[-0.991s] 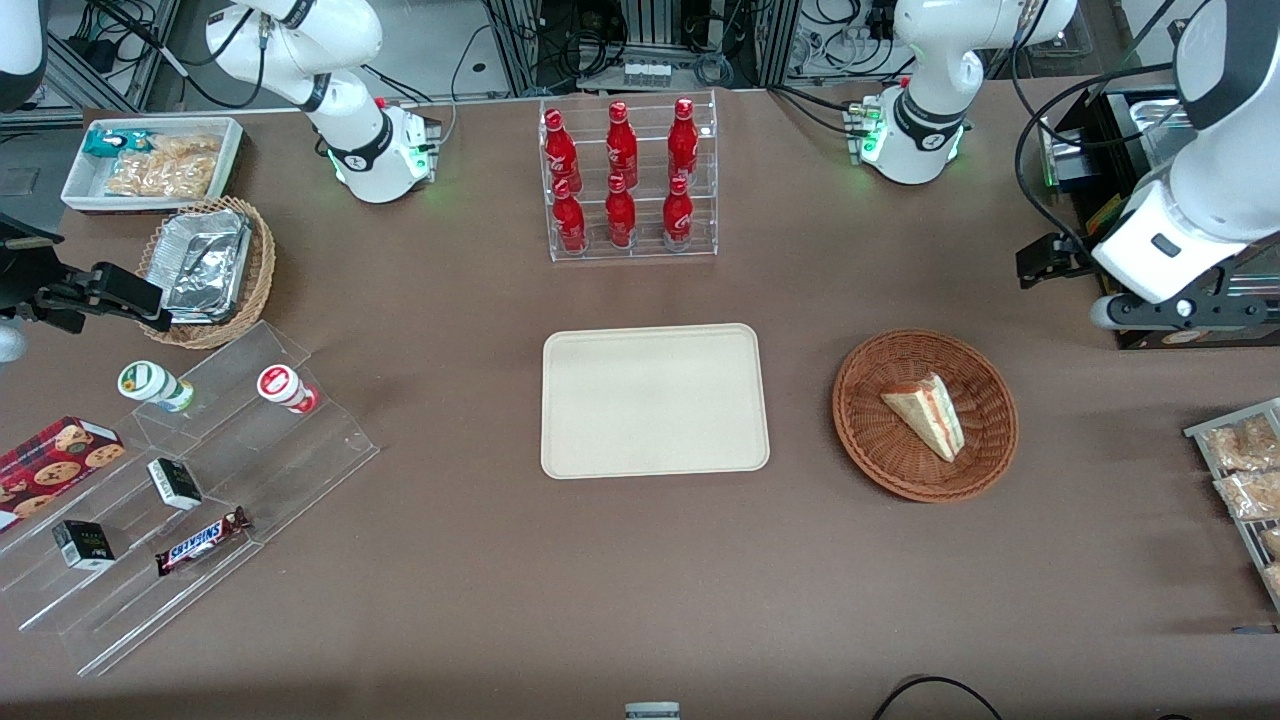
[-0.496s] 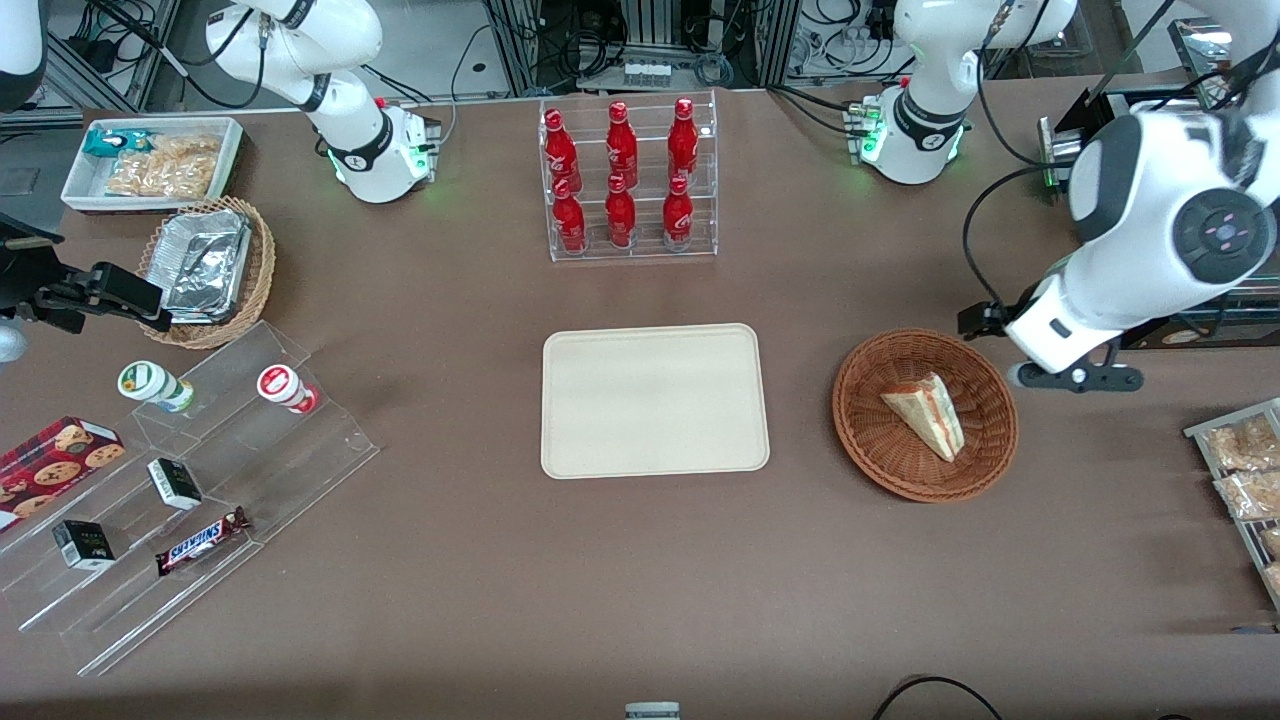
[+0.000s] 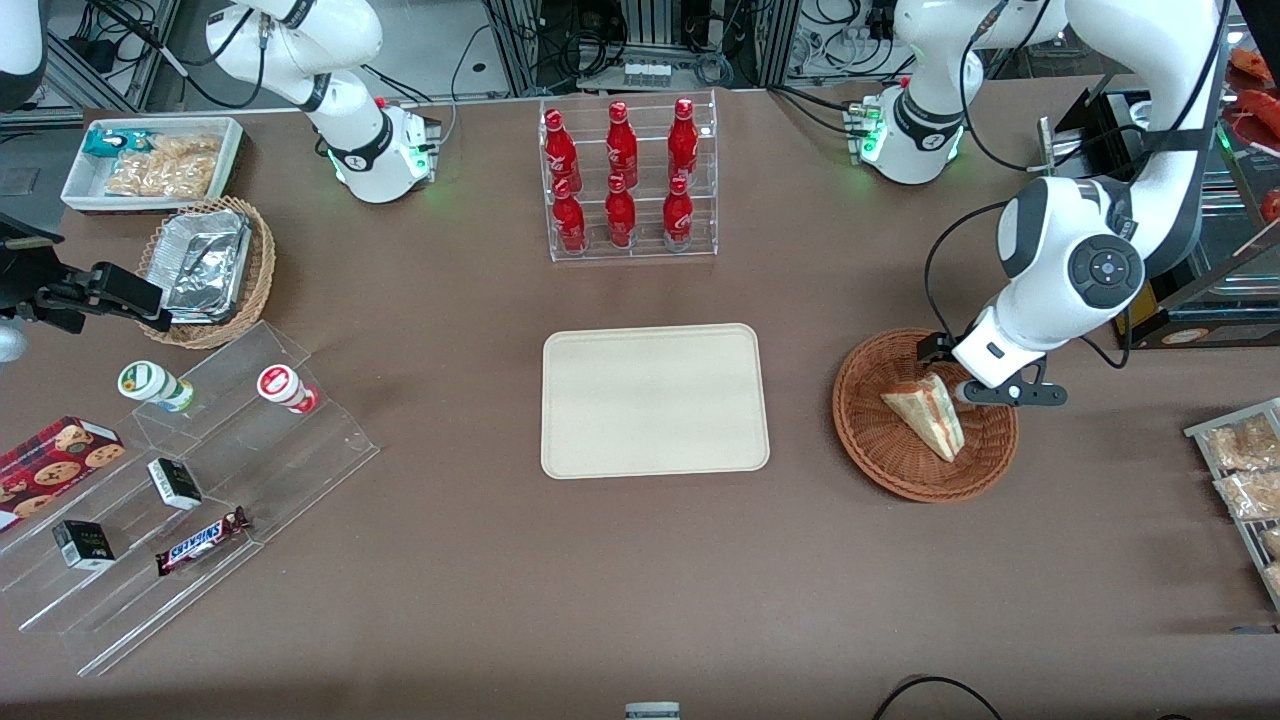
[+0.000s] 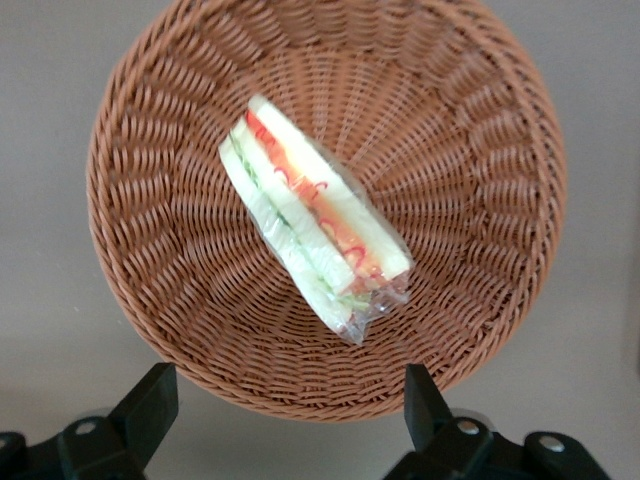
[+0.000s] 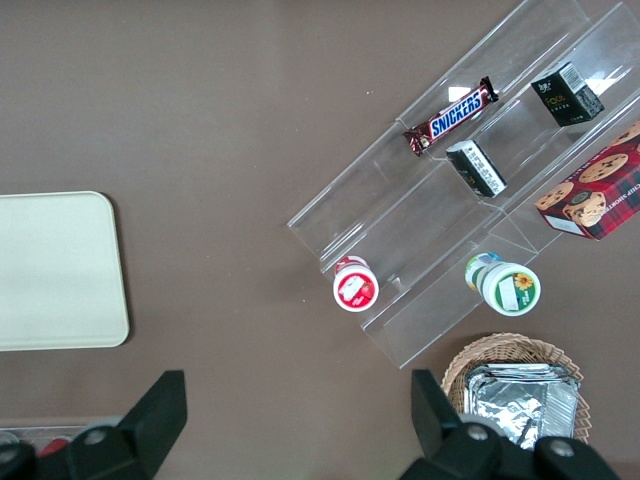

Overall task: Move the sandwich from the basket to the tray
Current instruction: 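Lower the left gripper and close it on the wrapped sandwich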

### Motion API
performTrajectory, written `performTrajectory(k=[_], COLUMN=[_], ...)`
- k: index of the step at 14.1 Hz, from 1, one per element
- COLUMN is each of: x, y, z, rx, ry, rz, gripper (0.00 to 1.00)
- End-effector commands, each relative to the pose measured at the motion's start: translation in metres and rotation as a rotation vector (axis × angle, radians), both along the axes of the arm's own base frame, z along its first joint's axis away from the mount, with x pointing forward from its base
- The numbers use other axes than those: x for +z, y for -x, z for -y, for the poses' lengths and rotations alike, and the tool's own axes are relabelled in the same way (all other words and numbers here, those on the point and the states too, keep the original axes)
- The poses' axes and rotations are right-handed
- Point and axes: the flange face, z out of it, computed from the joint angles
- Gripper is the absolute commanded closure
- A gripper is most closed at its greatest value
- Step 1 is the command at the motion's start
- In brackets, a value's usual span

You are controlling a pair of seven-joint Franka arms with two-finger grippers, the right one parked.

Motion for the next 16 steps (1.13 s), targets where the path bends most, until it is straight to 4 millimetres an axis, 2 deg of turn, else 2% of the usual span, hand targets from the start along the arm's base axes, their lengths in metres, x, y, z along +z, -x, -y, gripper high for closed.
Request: performTrajectory(k=[1, 5, 7, 10, 16], x=[-0.002, -0.007, -0.009, -0.014, -0.034], y=[0.002, -0.002, -0.004, -0.012, -0.016], z=[0.001, 0.006, 0.021, 0.023, 0.023], rx=[0.153, 0.381, 0.509, 0.708, 0.883], ry=[-0.008, -0.020, -0.024, -0.010, -0.016], rz=[0.020, 0.053, 0.072, 0.116, 0.108], gripper=[0.00, 0.00, 0.00, 0.00, 0.00])
